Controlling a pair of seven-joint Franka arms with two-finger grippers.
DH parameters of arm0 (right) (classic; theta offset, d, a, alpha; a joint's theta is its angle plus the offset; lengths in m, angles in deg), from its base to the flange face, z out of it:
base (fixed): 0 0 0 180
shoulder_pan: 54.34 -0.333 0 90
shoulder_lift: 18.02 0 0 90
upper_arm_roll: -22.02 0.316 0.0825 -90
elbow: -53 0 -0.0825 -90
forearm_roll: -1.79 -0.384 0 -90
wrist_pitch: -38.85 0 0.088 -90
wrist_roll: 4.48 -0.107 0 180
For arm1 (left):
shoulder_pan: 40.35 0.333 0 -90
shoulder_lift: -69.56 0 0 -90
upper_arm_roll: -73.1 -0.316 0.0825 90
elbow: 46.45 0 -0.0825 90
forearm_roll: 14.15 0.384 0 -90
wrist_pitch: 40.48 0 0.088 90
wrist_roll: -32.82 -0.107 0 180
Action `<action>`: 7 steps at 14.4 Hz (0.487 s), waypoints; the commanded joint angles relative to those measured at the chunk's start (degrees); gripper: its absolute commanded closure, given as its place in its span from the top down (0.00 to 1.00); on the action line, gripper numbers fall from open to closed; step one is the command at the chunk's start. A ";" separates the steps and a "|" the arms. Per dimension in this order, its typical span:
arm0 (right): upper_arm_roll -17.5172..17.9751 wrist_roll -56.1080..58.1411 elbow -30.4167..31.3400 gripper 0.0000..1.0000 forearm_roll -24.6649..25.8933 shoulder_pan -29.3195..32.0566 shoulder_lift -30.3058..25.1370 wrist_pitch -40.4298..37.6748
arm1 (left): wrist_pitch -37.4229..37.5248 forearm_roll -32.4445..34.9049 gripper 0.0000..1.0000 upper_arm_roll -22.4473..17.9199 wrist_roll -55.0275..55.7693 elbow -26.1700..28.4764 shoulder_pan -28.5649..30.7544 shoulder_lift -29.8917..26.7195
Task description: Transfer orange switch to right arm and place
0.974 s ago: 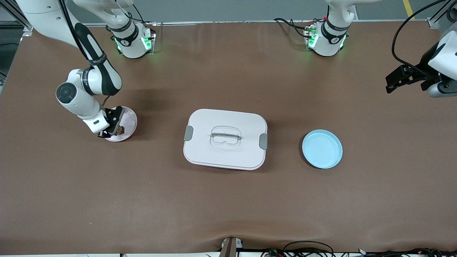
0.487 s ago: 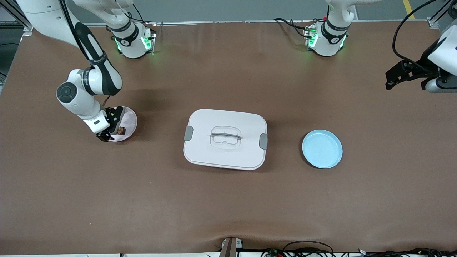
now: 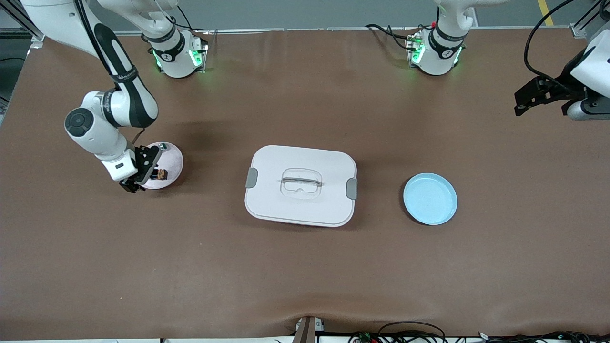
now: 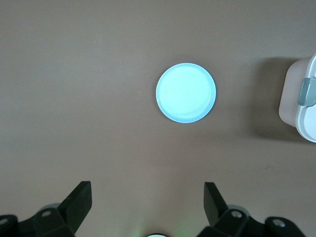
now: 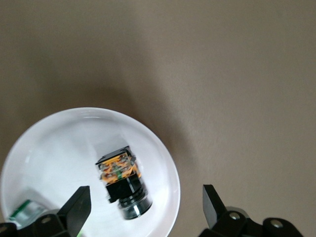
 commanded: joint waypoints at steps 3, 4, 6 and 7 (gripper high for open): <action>0.34 -17.82 -8.36 1.00 0.07 0.19 -2.64 -15.67 | 0.70 -1.04 1.00 -0.32 0.06 0.83 -0.27 -0.64; 0.34 -19.93 -8.38 1.00 0.07 0.45 -3.43 -15.69 | 0.70 -1.04 1.00 -0.32 0.06 0.83 -0.36 -0.64; 0.25 -25.28 -8.38 1.00 -0.02 0.71 -4.22 -15.77 | 0.87 -1.04 1.00 -0.32 -0.02 0.83 -0.27 -0.73; 0.17 -29.05 -8.46 1.00 -0.02 0.71 -4.49 -15.69 | 0.96 -1.04 1.00 -0.32 -0.29 0.83 -0.27 -0.82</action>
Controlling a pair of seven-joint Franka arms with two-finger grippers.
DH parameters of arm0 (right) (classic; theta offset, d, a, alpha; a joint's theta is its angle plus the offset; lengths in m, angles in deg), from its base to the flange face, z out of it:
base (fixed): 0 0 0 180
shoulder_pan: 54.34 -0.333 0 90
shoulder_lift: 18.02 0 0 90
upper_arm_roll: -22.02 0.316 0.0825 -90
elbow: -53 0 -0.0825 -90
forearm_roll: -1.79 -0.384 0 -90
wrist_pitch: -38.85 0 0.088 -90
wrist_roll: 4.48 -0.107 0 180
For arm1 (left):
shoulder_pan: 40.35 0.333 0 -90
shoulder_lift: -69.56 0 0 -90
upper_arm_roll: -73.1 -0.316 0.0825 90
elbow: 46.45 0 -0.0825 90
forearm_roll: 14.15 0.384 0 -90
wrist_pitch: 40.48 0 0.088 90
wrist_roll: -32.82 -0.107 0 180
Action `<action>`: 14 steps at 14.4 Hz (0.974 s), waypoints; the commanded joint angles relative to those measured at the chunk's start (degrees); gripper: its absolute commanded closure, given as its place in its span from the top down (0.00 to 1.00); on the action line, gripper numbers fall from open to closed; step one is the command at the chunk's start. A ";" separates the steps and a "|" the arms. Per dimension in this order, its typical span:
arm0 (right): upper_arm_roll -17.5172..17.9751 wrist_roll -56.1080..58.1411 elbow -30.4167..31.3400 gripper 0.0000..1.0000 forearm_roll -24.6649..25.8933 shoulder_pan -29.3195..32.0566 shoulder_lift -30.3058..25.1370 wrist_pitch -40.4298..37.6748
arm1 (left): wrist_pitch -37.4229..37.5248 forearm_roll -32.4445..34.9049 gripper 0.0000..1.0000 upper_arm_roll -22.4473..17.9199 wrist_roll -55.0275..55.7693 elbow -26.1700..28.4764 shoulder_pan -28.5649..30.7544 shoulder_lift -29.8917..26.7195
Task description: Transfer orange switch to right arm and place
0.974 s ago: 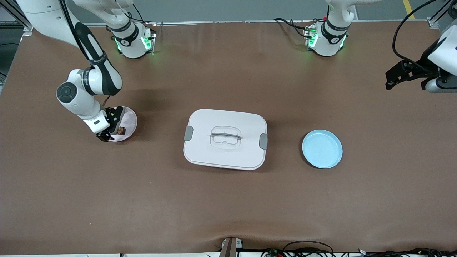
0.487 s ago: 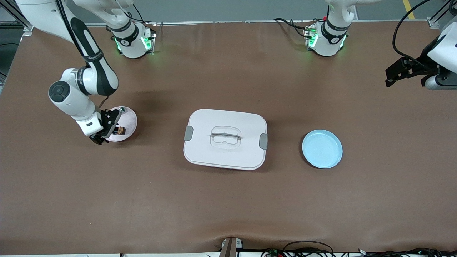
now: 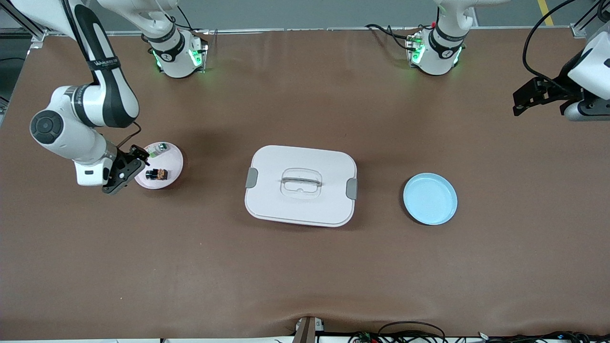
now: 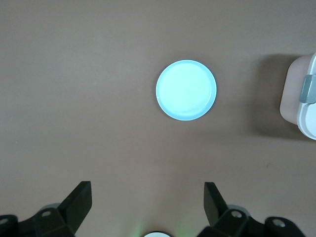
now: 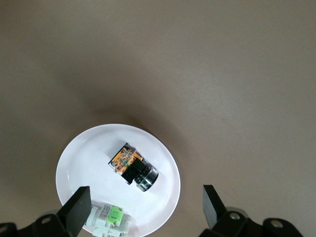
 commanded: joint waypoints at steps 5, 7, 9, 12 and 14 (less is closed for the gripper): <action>-0.02 -26.21 0.14 1.00 -0.01 1.49 -2.16 -0.58 | 0.57 -1.04 1.00 -0.34 -0.38 0.44 -0.17 -0.73; -0.11 -29.20 -0.56 1.00 -0.01 1.84 -2.69 -0.57 | 0.39 -1.04 1.00 -0.34 -0.29 0.44 -0.17 -0.65; -0.11 -33.94 -1.70 1.00 -0.01 2.72 -2.96 -0.66 | 0.13 -1.04 1.00 -0.34 -0.29 0.44 -0.25 -0.38; -0.11 -34.66 -6.95 1.00 -0.01 3.51 -2.78 -4.85 | 0.13 -0.95 1.00 -0.34 -0.29 0.53 -0.43 -0.38; -0.11 -34.66 -14.42 1.00 -0.01 3.52 -2.34 -13.02 | 0.13 -0.95 1.00 -0.34 -0.29 0.53 -0.43 -0.38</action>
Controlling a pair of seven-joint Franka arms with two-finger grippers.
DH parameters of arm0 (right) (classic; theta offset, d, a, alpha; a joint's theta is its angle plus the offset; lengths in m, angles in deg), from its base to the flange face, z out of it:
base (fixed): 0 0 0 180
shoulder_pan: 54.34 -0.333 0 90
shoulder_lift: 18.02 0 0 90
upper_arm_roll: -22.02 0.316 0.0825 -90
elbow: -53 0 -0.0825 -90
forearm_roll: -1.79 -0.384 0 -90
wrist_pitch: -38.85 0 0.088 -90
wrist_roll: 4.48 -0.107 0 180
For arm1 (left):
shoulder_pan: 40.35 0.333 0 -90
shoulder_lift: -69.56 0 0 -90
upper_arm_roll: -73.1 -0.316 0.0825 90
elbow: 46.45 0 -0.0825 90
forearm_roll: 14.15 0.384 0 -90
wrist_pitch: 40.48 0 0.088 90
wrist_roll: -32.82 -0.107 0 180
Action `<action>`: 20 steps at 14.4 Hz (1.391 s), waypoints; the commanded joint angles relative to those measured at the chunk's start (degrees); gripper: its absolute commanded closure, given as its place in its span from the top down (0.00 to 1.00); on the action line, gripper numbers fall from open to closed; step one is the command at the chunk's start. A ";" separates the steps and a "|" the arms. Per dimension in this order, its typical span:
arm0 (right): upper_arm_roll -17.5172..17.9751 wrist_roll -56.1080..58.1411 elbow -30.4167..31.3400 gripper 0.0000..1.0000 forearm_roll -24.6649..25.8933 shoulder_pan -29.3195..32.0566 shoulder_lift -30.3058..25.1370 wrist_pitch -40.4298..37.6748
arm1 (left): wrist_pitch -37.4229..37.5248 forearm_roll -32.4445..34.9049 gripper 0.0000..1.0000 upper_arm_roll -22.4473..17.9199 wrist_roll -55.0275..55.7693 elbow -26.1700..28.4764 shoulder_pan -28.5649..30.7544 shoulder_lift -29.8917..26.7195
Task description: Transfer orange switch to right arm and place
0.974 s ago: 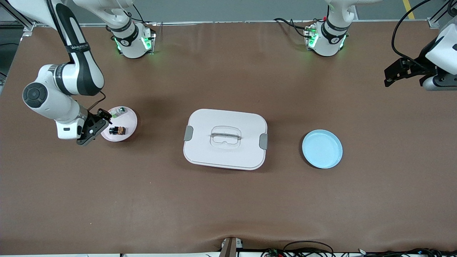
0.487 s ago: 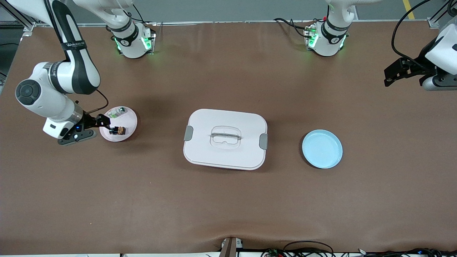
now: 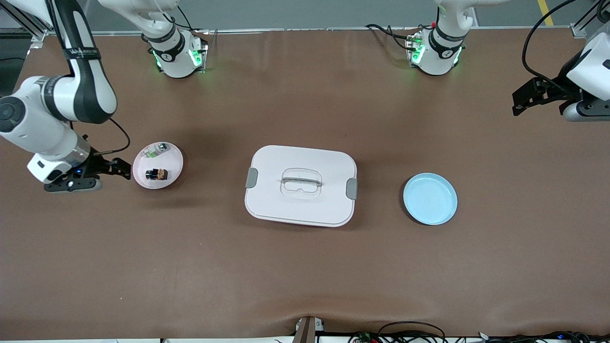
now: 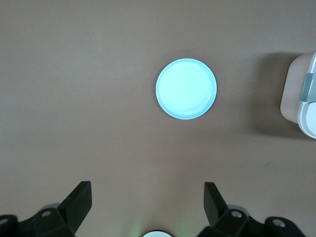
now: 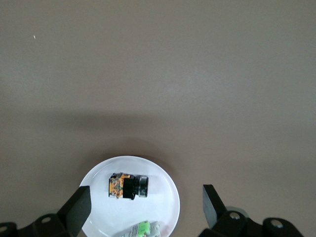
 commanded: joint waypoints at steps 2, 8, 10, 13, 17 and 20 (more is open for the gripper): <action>0.66 -1.07 -9.76 1.00 0.00 0.96 -0.08 -8.94 | 0.08 -0.95 1.00 -0.34 -0.20 0.40 -0.38 -0.43; 1.02 -1.24 -10.56 1.00 -0.09 1.14 -7.45 -16.66 | 0.26 -0.60 1.00 -0.34 -0.20 0.40 -0.30 -0.43; 0.93 -3.77 -11.43 1.00 -0.96 1.14 -9.31 -20.17 | 0.26 -0.25 1.00 -0.34 -0.55 0.31 -0.38 -0.43; 0.84 -7.40 -18.62 1.00 -3.78 1.14 -9.14 -28.87 | 0.34 -0.16 1.00 -0.34 -0.73 0.22 -0.38 0.01; 0.93 -7.13 -24.96 1.00 -3.70 1.05 -7.56 -30.12 | 0.34 0.19 1.00 -0.43 -0.64 -0.04 -0.30 0.01; 0.93 -6.78 -28.30 1.00 -3.17 1.58 -5.80 -30.30 | 0.34 0.19 1.00 -0.43 -0.55 -0.13 -0.38 0.18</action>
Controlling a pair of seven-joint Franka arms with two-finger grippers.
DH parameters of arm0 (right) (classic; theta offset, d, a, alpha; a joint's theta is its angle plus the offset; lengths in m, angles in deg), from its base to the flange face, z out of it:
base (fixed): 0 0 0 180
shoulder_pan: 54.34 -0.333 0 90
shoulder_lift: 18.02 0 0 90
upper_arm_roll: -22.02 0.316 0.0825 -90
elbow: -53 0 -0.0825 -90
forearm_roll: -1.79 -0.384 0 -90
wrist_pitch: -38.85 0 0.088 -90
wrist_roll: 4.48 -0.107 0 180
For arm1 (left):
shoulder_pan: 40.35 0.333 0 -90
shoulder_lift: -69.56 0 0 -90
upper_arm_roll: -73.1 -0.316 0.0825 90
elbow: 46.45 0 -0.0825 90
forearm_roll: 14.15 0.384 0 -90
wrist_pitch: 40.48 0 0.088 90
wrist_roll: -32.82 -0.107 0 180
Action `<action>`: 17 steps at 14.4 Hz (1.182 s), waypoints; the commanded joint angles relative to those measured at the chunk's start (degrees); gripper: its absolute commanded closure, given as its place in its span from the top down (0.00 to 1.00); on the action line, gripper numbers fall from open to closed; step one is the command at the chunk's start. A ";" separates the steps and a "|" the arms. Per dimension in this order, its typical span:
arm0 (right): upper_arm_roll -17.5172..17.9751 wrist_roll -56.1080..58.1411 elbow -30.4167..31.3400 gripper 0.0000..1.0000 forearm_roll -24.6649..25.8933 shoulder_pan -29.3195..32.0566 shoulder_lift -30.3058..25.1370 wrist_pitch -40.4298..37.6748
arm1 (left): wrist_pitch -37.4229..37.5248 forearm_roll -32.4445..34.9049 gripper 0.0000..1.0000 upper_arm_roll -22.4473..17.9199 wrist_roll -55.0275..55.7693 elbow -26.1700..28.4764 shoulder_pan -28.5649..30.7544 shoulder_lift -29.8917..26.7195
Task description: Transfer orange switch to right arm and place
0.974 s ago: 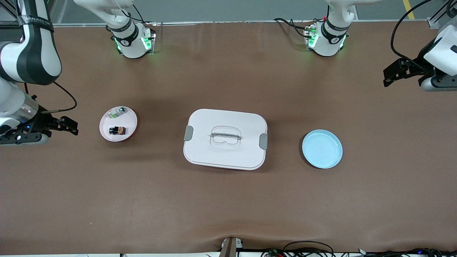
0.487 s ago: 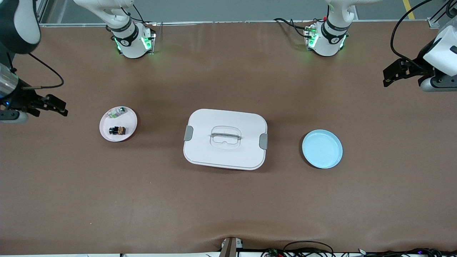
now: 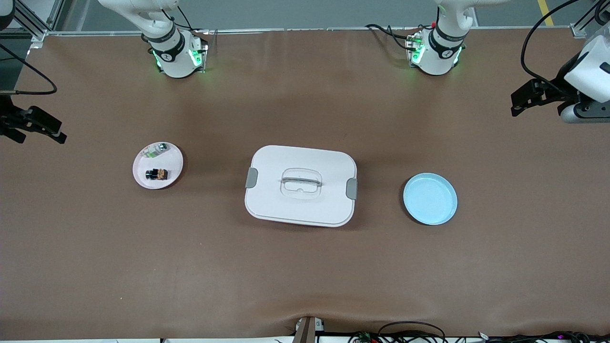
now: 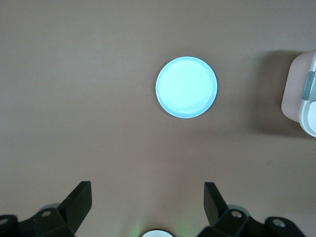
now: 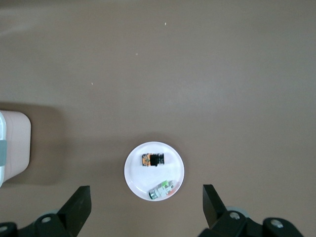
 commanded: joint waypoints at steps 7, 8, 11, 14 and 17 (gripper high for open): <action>0.61 -0.83 -6.60 1.00 -0.27 0.90 1.63 -13.77 | 0.34 0.19 1.00 -0.41 -0.55 -0.73 -0.10 0.25; 0.52 -0.83 -5.55 1.00 -0.54 0.99 0.50 -13.52 | 0.34 0.19 1.00 -0.50 -0.55 -0.73 -0.10 0.25; 0.43 -0.83 4.26 1.00 -0.63 0.99 -6.52 -7.04 | 0.34 0.19 1.00 -0.41 -0.46 -0.73 -0.10 0.25; 0.61 -0.39 8.00 1.00 -0.19 0.90 -10.06 -5.94 | 0.34 0.10 1.00 -0.50 0.06 -0.82 -0.10 0.25; 0.35 -0.91 3.87 1.00 -0.01 1.60 -8.92 -9.91 | 0.34 0.01 1.00 -0.50 0.15 -0.82 -0.10 0.17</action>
